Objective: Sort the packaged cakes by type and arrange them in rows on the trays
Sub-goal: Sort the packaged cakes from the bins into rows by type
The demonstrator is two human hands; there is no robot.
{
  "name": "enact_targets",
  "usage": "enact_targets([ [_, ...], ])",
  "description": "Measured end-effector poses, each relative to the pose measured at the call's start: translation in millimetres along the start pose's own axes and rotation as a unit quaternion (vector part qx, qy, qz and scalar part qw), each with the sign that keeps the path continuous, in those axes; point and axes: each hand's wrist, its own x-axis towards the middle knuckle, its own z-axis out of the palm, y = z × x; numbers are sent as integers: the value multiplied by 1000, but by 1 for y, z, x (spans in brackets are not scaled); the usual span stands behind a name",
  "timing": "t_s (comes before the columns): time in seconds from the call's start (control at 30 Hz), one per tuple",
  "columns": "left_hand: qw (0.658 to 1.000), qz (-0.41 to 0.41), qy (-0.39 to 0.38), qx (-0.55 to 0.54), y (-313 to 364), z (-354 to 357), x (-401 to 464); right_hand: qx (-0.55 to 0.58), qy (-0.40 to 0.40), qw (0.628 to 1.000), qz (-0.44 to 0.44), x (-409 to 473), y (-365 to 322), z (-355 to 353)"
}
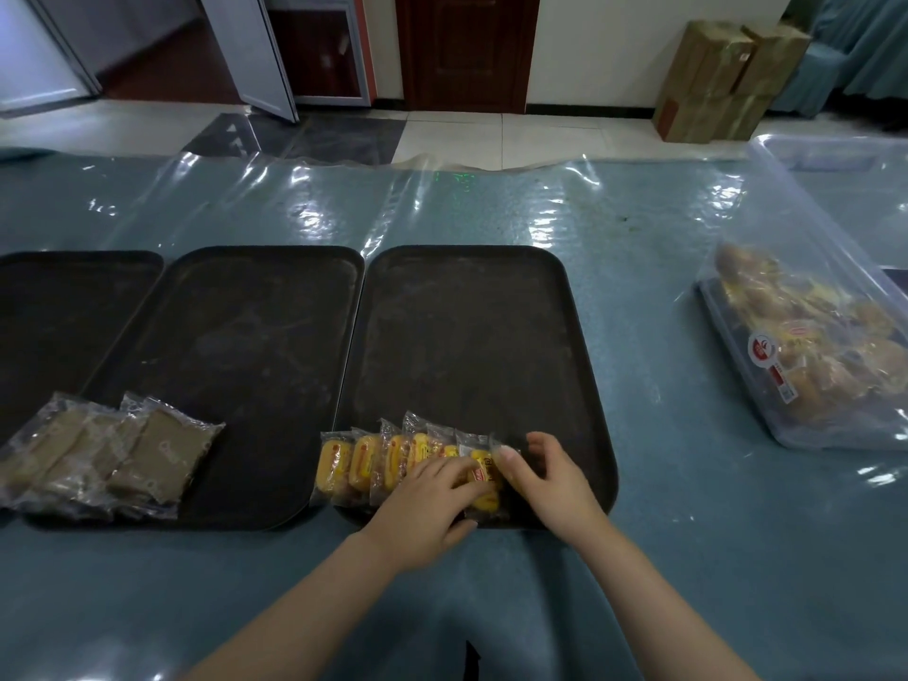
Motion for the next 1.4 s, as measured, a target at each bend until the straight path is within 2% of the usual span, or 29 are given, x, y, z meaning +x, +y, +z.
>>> enact_targets([
  [0.2,999,-19,25,-10,-5,-2,-5,-94,36,994,49,5,1,4],
  [0.37,1000,-7,9,-6,-5,0,-7,-132,-2,985,112,23,-7,4],
  [0.57,1000,-11,9,-15,-5,0,-8,-128,-16,983,127,29,-8,4],
  [0.73,999,-19,6,-29,-6,2,-10,-97,44,993,40,18,10,6],
  [0.87,997,-39,14,-69,-6,2,-11,-23,55,996,-63,-4,22,20],
  [0.97,995,-46,29,-89,-6,0,-11,-12,56,993,-108,-17,23,32],
  [1.17,990,-65,62,-107,-10,-6,-16,-81,12,990,-116,-18,31,52],
  [1.4,985,-78,89,-125,-21,-9,-26,-163,3,978,-133,-12,39,52],
])
